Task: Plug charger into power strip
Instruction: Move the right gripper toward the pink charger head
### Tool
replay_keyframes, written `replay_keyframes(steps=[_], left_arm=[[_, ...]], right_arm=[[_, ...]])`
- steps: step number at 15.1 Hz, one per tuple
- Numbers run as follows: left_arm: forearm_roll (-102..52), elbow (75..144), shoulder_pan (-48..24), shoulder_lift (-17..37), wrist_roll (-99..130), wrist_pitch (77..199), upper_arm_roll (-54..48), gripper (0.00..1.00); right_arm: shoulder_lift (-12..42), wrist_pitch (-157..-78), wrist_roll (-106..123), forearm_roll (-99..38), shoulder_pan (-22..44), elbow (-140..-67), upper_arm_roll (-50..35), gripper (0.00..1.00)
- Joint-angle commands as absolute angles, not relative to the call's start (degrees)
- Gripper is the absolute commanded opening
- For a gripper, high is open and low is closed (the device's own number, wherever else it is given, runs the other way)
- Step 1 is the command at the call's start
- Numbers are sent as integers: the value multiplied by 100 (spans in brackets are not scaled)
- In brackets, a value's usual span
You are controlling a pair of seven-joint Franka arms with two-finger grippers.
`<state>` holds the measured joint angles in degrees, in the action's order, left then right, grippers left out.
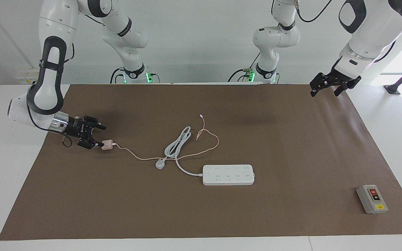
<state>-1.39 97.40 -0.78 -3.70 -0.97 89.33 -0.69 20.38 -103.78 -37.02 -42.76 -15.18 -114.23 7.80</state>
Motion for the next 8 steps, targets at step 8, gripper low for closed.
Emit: replay_keyframes(steps=[8], left_arm=[[-53, 9984, -167, -554, 44, 9097, -44, 100]], right_arm=[[2276, -10993, -3366, -4719, -1503, -11408, 765, 100]])
